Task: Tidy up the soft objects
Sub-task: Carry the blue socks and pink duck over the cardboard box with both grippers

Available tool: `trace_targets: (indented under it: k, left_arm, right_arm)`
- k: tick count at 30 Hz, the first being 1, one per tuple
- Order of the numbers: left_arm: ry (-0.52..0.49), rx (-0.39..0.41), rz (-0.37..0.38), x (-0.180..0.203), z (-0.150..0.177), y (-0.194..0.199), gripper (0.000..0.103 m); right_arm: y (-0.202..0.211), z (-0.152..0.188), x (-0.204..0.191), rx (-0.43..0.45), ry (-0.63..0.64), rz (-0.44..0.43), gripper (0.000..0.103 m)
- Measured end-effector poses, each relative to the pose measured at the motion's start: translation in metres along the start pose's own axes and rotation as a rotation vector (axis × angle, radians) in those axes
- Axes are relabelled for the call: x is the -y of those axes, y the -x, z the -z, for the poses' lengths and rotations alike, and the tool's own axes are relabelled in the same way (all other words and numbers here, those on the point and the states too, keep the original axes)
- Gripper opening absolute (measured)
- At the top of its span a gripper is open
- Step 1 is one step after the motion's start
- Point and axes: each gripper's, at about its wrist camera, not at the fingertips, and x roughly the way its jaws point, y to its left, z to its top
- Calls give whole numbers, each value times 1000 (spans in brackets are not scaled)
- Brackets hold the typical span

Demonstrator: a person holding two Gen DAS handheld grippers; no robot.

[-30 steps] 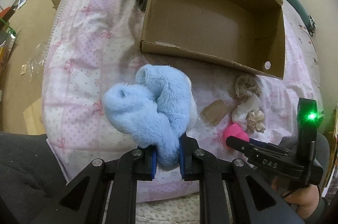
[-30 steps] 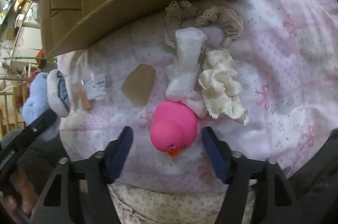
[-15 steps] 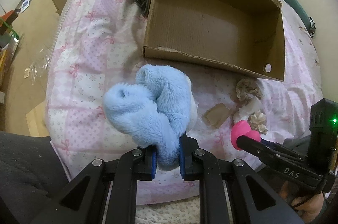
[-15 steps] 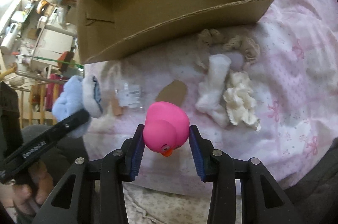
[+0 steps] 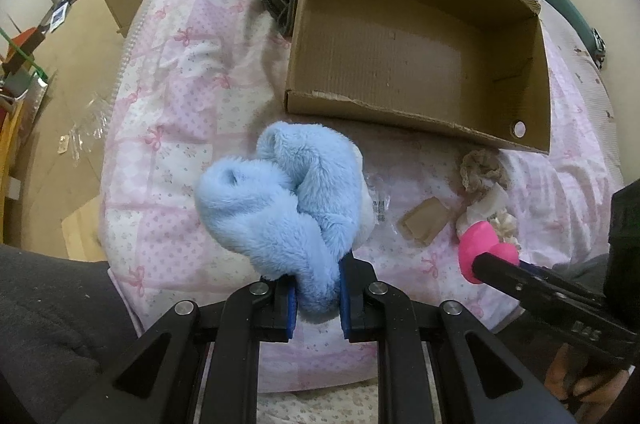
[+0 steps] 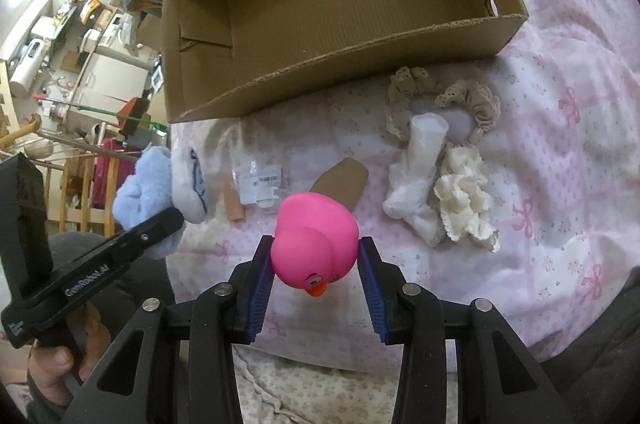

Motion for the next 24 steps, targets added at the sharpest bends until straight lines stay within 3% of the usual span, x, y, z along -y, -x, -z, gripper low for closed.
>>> trace_targets:
  k: [7, 12, 19, 24]
  left_arm:
    - [-33, 88, -16, 5, 4, 24, 15]
    - [-21, 138, 18, 5, -2, 51, 15]
    - [-55, 247, 0, 15, -31, 83, 15]
    - [-64, 272, -10, 21, -59, 85, 15]
  right_arm:
    - [33, -3, -18, 115, 66, -145, 44]
    - [63, -7, -25, 213, 98, -187, 44]
    - [104, -29, -24, 311, 113, -184, 44]
    - [117, -51, -21, 363, 120, -149, 44]
